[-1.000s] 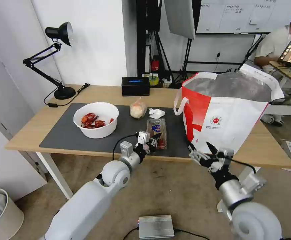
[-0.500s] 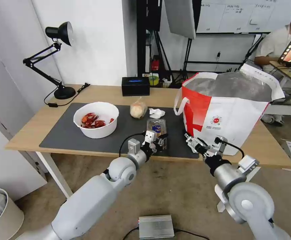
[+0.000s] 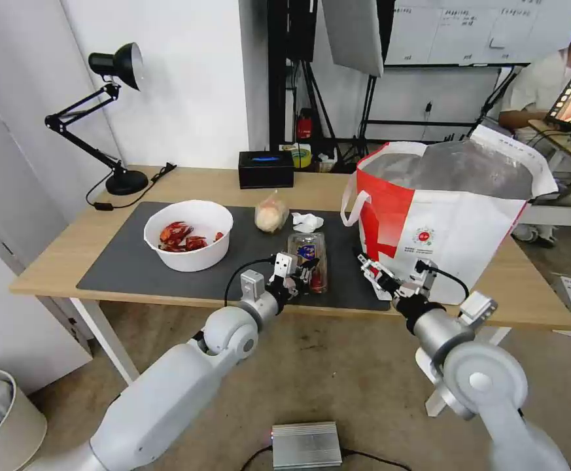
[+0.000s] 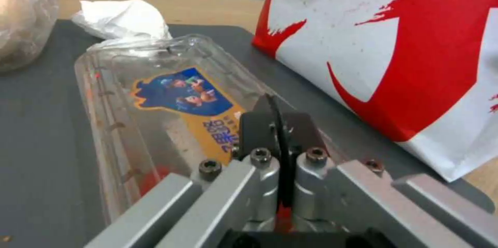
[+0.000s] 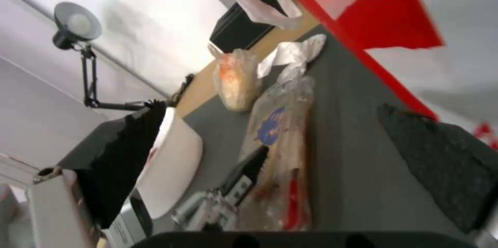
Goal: Pick up the trash from the table and place it into the takeout bag.
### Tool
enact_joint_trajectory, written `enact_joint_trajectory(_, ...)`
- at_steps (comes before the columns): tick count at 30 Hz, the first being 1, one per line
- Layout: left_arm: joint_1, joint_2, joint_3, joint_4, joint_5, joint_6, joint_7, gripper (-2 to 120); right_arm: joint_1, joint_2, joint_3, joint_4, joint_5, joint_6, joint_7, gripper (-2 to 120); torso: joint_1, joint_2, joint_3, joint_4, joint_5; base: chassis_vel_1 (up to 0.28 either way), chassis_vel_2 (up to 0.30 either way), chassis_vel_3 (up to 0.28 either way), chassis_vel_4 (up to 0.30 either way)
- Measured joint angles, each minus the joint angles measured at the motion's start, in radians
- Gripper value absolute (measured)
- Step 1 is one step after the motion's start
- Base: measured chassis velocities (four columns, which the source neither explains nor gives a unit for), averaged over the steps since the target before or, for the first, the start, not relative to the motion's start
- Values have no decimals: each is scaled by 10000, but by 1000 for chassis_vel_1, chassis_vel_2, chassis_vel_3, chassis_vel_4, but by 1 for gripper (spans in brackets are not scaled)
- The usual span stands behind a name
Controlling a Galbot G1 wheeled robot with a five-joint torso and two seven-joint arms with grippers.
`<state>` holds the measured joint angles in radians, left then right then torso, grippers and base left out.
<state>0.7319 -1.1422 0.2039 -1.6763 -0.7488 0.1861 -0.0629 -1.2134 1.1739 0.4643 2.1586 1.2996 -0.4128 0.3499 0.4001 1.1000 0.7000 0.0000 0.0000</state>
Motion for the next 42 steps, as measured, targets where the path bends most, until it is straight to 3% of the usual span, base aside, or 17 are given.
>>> enact_joint_trajectory(6, 160, 112, -207, -92, 11, -13, -1, 0, 1086, 158, -365, -624, 817, -248, 827, 100, 0, 0, 0, 0, -1, 0, 0, 0, 0)
enact_joint_trajectory(28, 455, 93, -442, -292, 32, -66, -192, 0, 3567, 1117, -1679, -2759, 1691, -1668, 3467, 100, 0, 0, 0, 0, -1, 0, 0, 0, 0)
enact_joint_trajectory(42, 479, 169, -527, -409, -13, -84, -209, 0, 4523, 1605, -1950, -3824, 1705, -2012, 3935, 100, 0, 0, 0, -1, -1, 0, 0, 0, 0)
